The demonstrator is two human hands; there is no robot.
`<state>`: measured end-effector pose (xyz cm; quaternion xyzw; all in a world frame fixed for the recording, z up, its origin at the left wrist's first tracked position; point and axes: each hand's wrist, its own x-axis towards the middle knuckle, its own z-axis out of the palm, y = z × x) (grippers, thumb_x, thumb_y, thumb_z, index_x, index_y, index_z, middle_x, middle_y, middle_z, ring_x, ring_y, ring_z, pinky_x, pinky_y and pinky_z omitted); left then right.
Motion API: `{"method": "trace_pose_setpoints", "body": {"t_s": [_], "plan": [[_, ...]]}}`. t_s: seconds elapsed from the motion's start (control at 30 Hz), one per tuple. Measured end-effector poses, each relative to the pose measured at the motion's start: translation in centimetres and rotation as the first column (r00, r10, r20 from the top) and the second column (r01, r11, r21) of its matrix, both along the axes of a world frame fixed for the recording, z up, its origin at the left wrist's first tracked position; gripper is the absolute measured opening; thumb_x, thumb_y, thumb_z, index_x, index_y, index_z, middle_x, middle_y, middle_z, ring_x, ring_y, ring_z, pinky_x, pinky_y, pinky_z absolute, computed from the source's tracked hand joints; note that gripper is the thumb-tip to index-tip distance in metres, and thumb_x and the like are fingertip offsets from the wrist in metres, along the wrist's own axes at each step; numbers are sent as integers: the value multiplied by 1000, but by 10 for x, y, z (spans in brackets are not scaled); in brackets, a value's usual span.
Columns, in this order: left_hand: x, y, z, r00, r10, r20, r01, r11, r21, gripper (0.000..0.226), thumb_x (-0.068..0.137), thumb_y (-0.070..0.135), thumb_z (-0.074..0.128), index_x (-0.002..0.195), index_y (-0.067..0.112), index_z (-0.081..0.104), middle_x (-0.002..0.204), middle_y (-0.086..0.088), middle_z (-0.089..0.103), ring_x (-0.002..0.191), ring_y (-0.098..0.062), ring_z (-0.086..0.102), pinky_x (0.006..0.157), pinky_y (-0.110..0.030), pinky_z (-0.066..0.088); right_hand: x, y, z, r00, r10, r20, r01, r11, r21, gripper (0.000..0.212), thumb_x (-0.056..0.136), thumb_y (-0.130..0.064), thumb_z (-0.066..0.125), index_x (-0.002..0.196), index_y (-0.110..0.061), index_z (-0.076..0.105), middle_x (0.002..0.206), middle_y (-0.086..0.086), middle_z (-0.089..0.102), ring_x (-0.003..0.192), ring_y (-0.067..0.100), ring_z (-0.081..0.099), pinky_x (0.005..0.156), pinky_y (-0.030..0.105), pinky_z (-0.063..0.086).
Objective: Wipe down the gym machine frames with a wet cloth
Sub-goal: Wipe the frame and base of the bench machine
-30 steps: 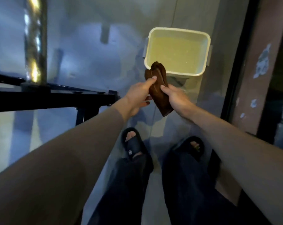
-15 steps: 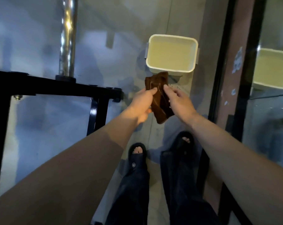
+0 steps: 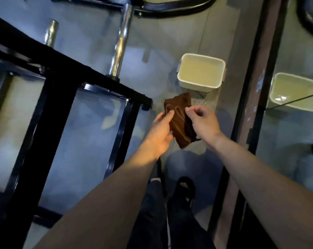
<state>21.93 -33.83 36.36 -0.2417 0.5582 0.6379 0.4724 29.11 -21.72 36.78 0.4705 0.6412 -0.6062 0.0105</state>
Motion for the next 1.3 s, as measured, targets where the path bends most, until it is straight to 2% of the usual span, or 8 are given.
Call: {"method": "trace_pose_setpoints", "body": {"t_s": [0.27, 0.43, 0.53, 0.63, 0.8, 0.97, 1.17, 1.3], "plan": [[19, -42, 62, 989, 151, 3, -151, 989, 4, 34, 108, 36, 49, 137, 22, 60, 116, -8, 73, 109, -22, 67, 98, -38, 54, 17, -44, 61, 981, -172, -95, 174, 985, 17, 23, 111, -34, 44, 115, -17, 57, 103, -1, 63, 99, 12, 61, 88, 30, 44], [24, -73, 107, 994, 102, -48, -101, 995, 29, 39, 103, 49, 45, 96, 18, 68, 77, 1, 72, 81, -17, 66, 72, -31, 52, 34, -77, 111, 947, -248, -206, 209, 958, -194, 44, 101, -45, 63, 127, -10, 63, 112, 8, 75, 105, 18, 72, 93, 33, 59], [40, -90, 146, 988, 20, -153, -19, 1000, 9, 46, 97, 58, 57, 118, 19, 69, 99, -3, 79, 96, -20, 74, 86, -39, 59, 46, -103, 139, 934, -293, -205, 230, 931, -283, 51, 96, -28, 73, 142, -13, 57, 126, 5, 73, 112, 18, 72, 103, 39, 56], [52, -109, 179, 972, 16, -235, -29, 998, -50, 32, 98, 29, 68, 128, 17, 63, 108, -10, 77, 95, -23, 75, 84, -40, 61, 52, -122, 172, 912, -365, -190, 292, 900, -324, 54, 96, -19, 73, 146, -17, 54, 142, 7, 63, 125, 23, 64, 110, 46, 50], [47, -145, 223, 951, 173, -258, -200, 976, -86, 28, 106, 28, 51, 129, 14, 59, 108, -11, 73, 88, -22, 69, 76, -33, 57, 46, -129, 214, 949, -230, -215, 198, 967, -162, 54, 87, -31, 76, 138, -16, 63, 127, 3, 70, 115, 20, 68, 103, 41, 55], [50, -216, 270, 866, 390, -314, -425, 904, -50, 34, 107, 37, 48, 134, 20, 60, 102, -6, 75, 71, -15, 75, 52, -29, 58, 21, -140, 262, 987, 20, -158, -42, 990, -135, 12, 99, -11, 66, 96, -22, 63, 78, 1, 66, 67, 16, 64, 44, 18, 44], [59, -296, 305, 780, 460, -425, -563, 812, -155, 29, 93, 20, 74, 117, 17, 59, 110, -14, 74, 93, -27, 72, 83, -45, 61, -24, -193, 287, 882, 427, -200, -386, 897, 214, 43, 76, -49, 67, 107, -20, 64, 98, 0, 75, 96, 21, 72, 90, 44, 59], [57, -340, 323, 770, 509, -383, -600, 783, -165, 29, 94, 11, 57, 121, 15, 64, 106, -12, 75, 93, -29, 72, 83, -42, 60, -32, -249, 338, 794, 576, -193, -520, 809, 274, 29, 89, -42, 66, 96, -14, 70, 91, 9, 75, 88, 25, 70, 81, 47, 58]]}}
